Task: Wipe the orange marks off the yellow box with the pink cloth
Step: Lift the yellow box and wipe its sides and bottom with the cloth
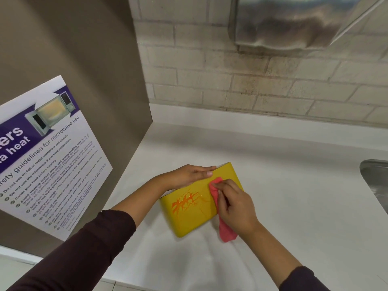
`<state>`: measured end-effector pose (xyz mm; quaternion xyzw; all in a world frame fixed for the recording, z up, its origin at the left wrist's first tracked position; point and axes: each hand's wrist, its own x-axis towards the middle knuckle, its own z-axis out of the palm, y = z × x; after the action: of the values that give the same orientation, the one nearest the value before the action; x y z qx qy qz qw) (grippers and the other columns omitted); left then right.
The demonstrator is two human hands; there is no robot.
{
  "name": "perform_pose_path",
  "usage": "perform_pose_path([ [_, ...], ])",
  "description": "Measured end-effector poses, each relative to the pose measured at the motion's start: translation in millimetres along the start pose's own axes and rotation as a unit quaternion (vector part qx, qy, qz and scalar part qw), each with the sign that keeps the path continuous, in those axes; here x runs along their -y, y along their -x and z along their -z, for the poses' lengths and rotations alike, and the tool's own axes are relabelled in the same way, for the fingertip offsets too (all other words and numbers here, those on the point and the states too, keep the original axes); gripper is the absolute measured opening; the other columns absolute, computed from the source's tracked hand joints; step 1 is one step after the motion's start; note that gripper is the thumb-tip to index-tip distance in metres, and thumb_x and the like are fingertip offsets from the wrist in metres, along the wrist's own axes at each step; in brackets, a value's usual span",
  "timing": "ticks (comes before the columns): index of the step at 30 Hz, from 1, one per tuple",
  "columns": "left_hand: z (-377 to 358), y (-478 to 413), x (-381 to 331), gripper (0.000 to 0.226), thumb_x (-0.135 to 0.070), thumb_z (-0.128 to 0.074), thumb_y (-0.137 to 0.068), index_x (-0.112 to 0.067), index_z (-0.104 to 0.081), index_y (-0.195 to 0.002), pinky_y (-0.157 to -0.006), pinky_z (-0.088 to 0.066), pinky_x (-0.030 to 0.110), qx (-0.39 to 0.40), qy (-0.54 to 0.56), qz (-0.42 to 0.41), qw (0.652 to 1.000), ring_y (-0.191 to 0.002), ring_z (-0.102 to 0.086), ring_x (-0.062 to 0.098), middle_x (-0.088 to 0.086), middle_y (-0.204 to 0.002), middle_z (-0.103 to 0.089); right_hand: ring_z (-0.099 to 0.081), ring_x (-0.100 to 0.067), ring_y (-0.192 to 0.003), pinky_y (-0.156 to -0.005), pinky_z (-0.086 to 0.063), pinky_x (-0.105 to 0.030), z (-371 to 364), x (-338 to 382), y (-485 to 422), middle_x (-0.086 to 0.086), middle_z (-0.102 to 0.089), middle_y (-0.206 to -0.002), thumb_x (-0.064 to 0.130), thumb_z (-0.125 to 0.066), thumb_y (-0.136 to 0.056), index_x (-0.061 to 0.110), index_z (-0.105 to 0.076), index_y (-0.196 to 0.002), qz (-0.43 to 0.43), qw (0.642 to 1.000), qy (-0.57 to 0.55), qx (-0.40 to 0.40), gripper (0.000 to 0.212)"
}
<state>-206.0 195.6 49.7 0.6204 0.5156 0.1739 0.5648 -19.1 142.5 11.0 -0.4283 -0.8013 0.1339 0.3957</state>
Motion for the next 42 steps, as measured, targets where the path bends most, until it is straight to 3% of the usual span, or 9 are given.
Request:
perform_pose_path([
  [8, -2, 0, -2, 0.046, -0.051, -0.032, -0.097, -0.035, -0.045, -0.137, -0.103, -0.027, 0.019, -0.014, -0.04, -0.021, 0.999, -0.13, -0.038, 0.002, -0.008, -0.148, -0.042, -0.059, -0.01, -0.081, -0.068, -0.043, -0.012, -19, 23, -14, -0.005, -0.067, -0.095, 0.016, -0.046, -0.088, 0.007, -0.066, -0.102, -0.003, 1.0, -0.018, -0.014, 0.026],
  [11, 2, 0, -2, 0.044, -0.049, -0.035, -0.096, -0.035, -0.044, -0.138, -0.106, -0.031, 0.022, 0.012, -0.033, -0.01, 0.999, -0.13, -0.042, 0.006, -0.008, -0.147, -0.044, -0.062, -0.015, -0.084, -0.071, -0.049, -0.021, -18, 24, -6, -0.006, -0.067, -0.097, 0.015, -0.047, -0.089, 0.006, -0.066, -0.107, 0.048, 0.998, -0.034, 0.032, 0.027],
  [14, 2, 0, 0, 0.043, -0.039, -0.045, -0.096, -0.028, -0.046, -0.137, -0.111, -0.034, 0.03, 0.028, 0.03, -0.001, 0.999, -0.129, -0.046, 0.01, -0.004, -0.145, -0.046, -0.061, -0.012, -0.085, -0.071, -0.048, -0.018, -7, 10, 1, -0.004, -0.067, -0.099, 0.013, -0.05, -0.088, 0.008, -0.067, -0.106, 0.072, 0.995, -0.02, 0.058, 0.025],
  [19, 5, -1, -1, 0.042, -0.036, -0.05, -0.094, -0.027, -0.048, -0.136, -0.11, -0.038, 0.04, 0.012, 0.067, 0.009, 0.998, -0.128, -0.049, 0.017, 0.002, -0.143, -0.05, -0.061, -0.01, -0.074, -0.063, -0.046, -0.018, 0, 0, -12, 0.001, -0.065, -0.093, 0.02, -0.045, -0.089, 0.013, -0.068, -0.1, -0.032, 0.999, -0.013, -0.022, 0.027],
  [22, 3, -3, 0, 0.041, -0.034, -0.048, -0.096, -0.026, -0.048, -0.136, -0.113, -0.034, 0.035, 0.002, 0.059, 0.003, 0.998, -0.13, -0.046, 0.013, 0.0, -0.145, -0.047, -0.059, -0.007, -0.078, -0.067, -0.045, -0.015, -12, 11, -19, -0.002, -0.066, -0.093, 0.018, -0.046, -0.089, 0.01, -0.068, -0.1, -0.051, 0.997, -0.036, -0.05, 0.026],
  [27, 1, -2, 1, 0.041, -0.031, -0.045, -0.098, -0.024, -0.046, -0.138, -0.107, -0.033, 0.018, 0.012, 0.057, -0.008, 0.998, -0.132, -0.042, 0.006, -0.005, -0.147, -0.044, -0.061, -0.011, -0.085, -0.072, -0.048, -0.017, -27, 32, -12, -0.005, -0.067, -0.096, 0.008, -0.054, -0.086, 0.008, -0.067, -0.105, 0.004, 0.998, -0.068, 0.003, 0.023],
  [31, -1, -1, 1, 0.041, -0.031, -0.046, -0.097, -0.023, -0.047, -0.137, -0.113, -0.031, 0.029, 0.022, 0.073, -0.006, 0.997, -0.133, -0.043, 0.011, -0.002, -0.146, -0.046, -0.061, -0.009, -0.091, -0.076, -0.048, -0.015, -17, 25, -4, -0.002, -0.068, -0.1, 0.01, -0.052, -0.088, 0.01, -0.068, -0.107, 0.065, 0.995, -0.062, 0.048, 0.025],
  [38, -1, 0, 0, 0.04, -0.032, -0.049, -0.096, -0.026, -0.049, -0.135, -0.103, -0.044, 0.032, 0.004, 0.108, 0.007, 0.994, -0.123, -0.054, 0.013, 0.0, -0.142, -0.05, -0.058, -0.002, -0.082, -0.067, -0.047, -0.015, -13, 13, -7, 0.0, -0.067, -0.092, 0.019, -0.045, -0.089, 0.012, -0.069, -0.099, -0.042, 0.996, -0.055, -0.059, 0.027],
  [42, -2, -1, 2, 0.039, -0.031, -0.048, -0.096, -0.026, -0.05, -0.135, -0.109, -0.038, 0.03, 0.005, 0.108, -0.003, 0.994, -0.127, -0.05, 0.011, 0.0, -0.143, -0.049, -0.06, -0.006, -0.086, -0.072, -0.048, -0.018, -23, 27, -11, -0.003, -0.068, -0.094, 0.018, -0.046, -0.089, 0.01, -0.069, -0.102, -0.028, 0.995, -0.075, -0.054, 0.027],
])
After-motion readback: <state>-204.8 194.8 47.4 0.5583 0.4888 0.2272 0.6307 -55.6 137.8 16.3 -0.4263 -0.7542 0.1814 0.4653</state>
